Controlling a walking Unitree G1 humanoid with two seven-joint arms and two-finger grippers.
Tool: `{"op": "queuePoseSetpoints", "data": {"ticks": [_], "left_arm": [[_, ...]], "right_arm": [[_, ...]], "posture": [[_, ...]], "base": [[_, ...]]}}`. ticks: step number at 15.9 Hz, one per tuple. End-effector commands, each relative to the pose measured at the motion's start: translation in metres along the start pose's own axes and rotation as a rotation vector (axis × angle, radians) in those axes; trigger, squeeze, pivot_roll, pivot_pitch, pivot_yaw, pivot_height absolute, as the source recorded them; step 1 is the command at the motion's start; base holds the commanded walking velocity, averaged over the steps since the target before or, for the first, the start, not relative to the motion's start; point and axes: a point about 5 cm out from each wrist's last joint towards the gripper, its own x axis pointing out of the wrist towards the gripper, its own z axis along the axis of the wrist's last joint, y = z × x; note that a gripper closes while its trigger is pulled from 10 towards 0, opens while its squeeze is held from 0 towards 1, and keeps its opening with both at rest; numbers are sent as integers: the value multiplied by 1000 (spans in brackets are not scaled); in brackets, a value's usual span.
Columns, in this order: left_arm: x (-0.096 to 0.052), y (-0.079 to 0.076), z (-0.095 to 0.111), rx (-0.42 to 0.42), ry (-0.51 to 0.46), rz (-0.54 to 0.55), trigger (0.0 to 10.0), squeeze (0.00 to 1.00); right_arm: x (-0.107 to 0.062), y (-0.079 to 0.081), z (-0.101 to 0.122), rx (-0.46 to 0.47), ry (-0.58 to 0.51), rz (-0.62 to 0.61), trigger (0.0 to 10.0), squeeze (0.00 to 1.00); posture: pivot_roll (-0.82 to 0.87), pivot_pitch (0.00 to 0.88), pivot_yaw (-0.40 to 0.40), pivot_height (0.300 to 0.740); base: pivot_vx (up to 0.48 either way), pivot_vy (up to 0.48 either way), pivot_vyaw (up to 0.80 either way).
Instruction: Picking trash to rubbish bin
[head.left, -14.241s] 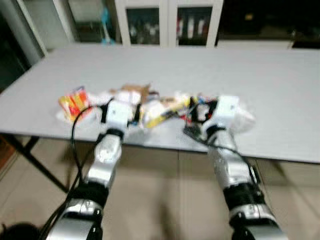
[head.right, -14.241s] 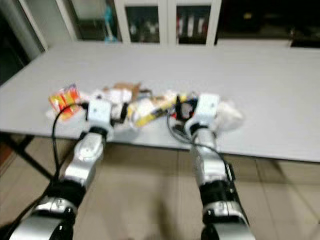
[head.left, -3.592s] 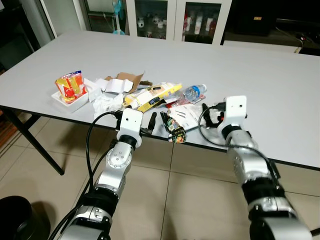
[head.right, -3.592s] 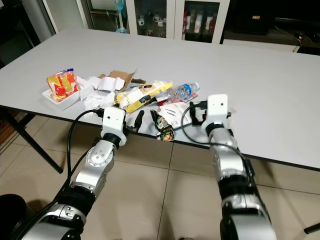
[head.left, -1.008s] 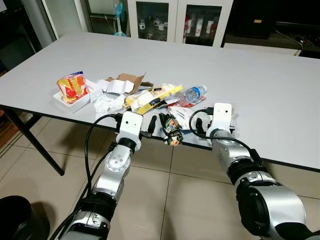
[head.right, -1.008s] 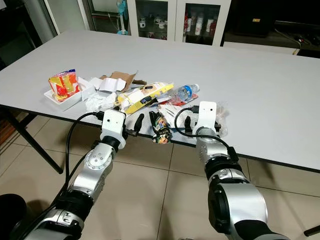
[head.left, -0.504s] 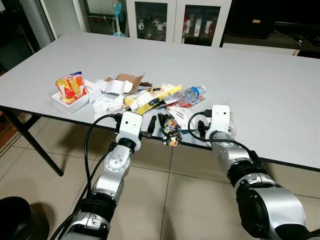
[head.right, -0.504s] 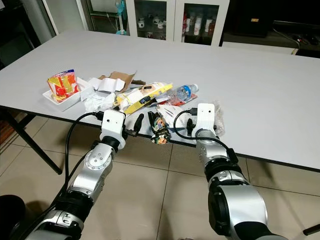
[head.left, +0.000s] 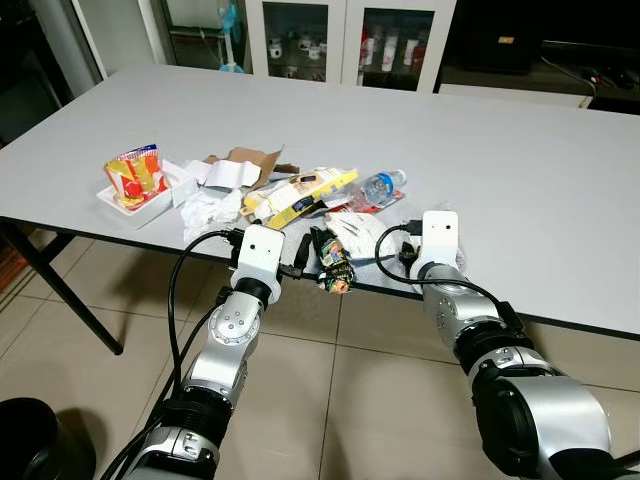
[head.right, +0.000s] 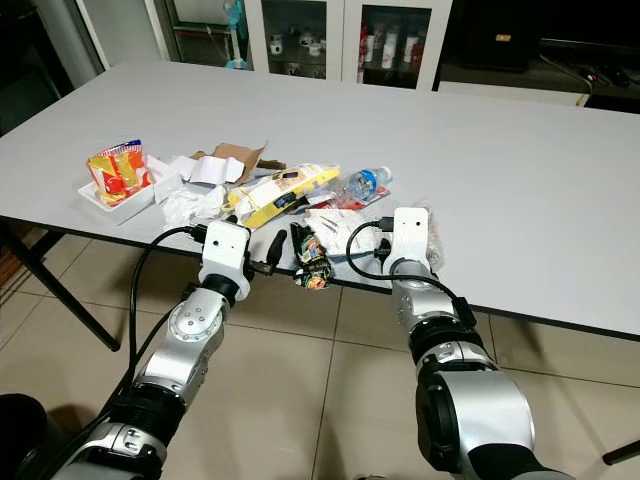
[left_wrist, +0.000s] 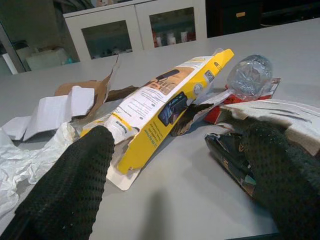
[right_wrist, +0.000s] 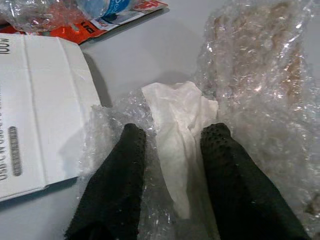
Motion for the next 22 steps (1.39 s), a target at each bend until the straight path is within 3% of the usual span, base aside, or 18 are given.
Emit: {"op": "queuePoseSetpoints", "data": {"ticks": [1,11,13,16,17,18,19,22], "left_arm": [[0,-1,3,10,-8,-12,10000,0],[2,-1,5,12,-12,-15,10000,0],[3,-1,5,12,-14,-15,10000,0],[4,0,6,13,-16,-12,10000,0],[4,0,7,12,-19,-12,10000,0],[5,-1,7,11,-21,-14,10000,0],[5,-2,8,10,-23,-17,10000,0],[6,-2,8,9,-25,-18,10000,0]], "right_arm": [[-5,2,-40,12,160,21,0,0],[-3,-1,-30,19,112,7,0,0],[-2,-3,-22,18,71,-1,0,0],[0,-6,8,74,-76,-5,0,0],[0,-9,28,100,-164,-9,3765,0],[-2,-13,51,131,-275,-19,10000,0],[-4,-16,68,146,-355,-22,10000,0],[-9,-19,86,145,-449,-22,10000,0]], "posture": [[34,40,12,740],[32,33,15,740],[35,29,15,740],[33,23,16,740],[29,20,17,740],[27,18,18,740],[26,15,17,740],[22,12,18,740]], "base": [[0,0,0],[0,0,0],[0,0,0],[0,0,0],[0,0,0],[0,0,0],[0,0,0],[0,0,0]]}}
